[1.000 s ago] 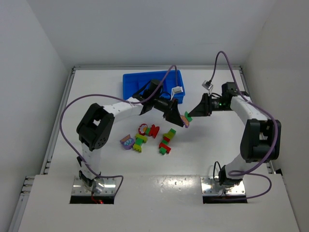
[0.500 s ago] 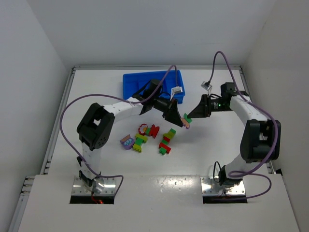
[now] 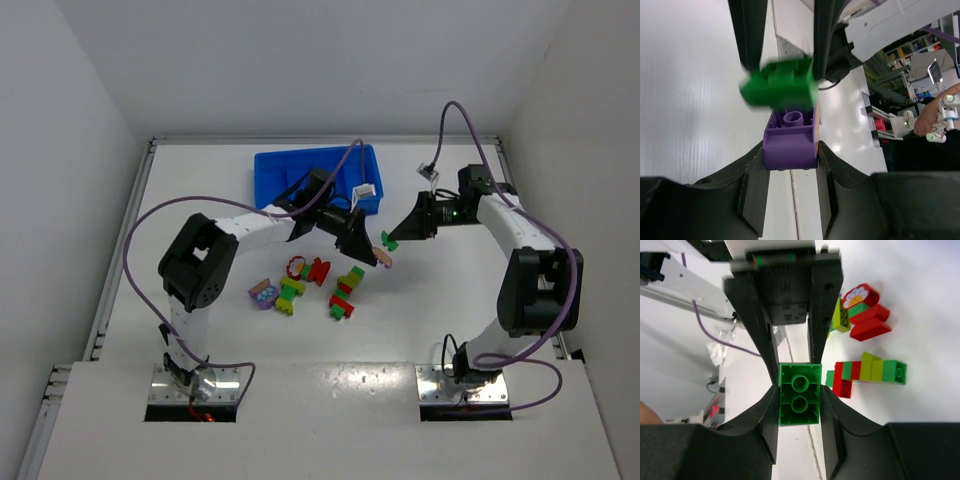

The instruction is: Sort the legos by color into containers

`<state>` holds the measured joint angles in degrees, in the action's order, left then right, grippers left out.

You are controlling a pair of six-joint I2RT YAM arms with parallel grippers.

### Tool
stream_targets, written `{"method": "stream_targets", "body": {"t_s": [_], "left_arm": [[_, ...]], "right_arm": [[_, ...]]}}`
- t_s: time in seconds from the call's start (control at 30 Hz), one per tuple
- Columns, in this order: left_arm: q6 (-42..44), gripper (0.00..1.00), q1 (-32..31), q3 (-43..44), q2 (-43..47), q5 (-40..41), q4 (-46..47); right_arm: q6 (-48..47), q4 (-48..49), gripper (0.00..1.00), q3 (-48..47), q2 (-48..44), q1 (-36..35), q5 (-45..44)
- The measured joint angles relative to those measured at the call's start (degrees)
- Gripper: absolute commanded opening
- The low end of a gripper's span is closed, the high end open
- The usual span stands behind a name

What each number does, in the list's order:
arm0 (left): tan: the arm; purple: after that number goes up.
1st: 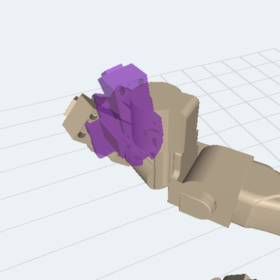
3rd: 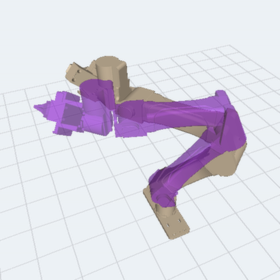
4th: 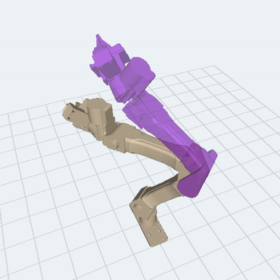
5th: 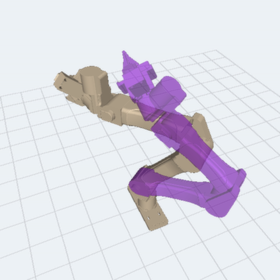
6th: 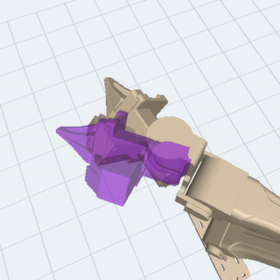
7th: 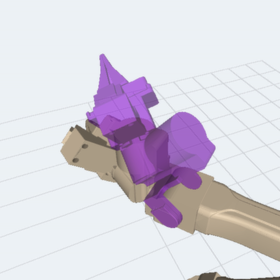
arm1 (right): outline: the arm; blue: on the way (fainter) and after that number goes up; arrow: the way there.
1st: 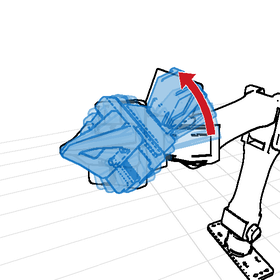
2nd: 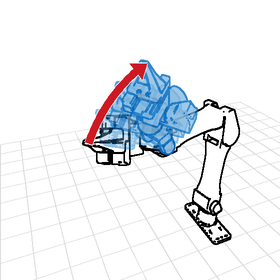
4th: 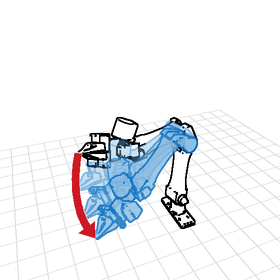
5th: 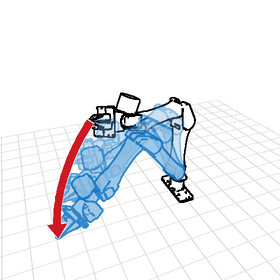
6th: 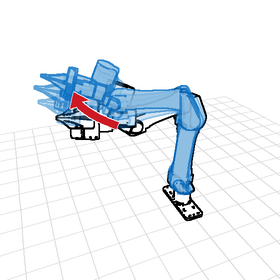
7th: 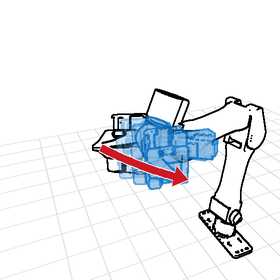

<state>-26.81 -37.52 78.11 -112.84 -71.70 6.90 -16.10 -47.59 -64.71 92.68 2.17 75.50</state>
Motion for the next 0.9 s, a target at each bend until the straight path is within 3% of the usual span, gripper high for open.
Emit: {"method": "stream_targets", "body": {"t_s": [0.3, 0.43, 0.53, 0.7, 0.9], "left_arm": [[5.01, 0.0, 0.11, -5.35, 2.86, 2.03, -5.22], [9.75, 0.0, 1.27, -5.31, 5.6, 6.47, -9.77], [13.25, 0.0, 4.31, -4.42, 8.81, 15.1, -14.27], [16.57, 0.0, 10.25, 1.84, 10.58, 34.25, -18.73], [19.1, 0.0, 11.96, 15.54, 5.68, 49.77, -22.29]], "right_arm": [[0.15, 0.79, 0.0, -4.37, 0.74, 3.72, -0.07], [1.95, 2.47, 0.0, -6.03, 2.82, 4.52, -0.96], [7.45, 7.78, 0.0, -7.8, 4.7, 4.46, -4.31], [23.82, 24.98, 0.0, -8.81, 5.35, 2.08, -16.61], [32.41, 34.18, 0.0, -20.59, 11.93, -3.96, -31.23]]}}
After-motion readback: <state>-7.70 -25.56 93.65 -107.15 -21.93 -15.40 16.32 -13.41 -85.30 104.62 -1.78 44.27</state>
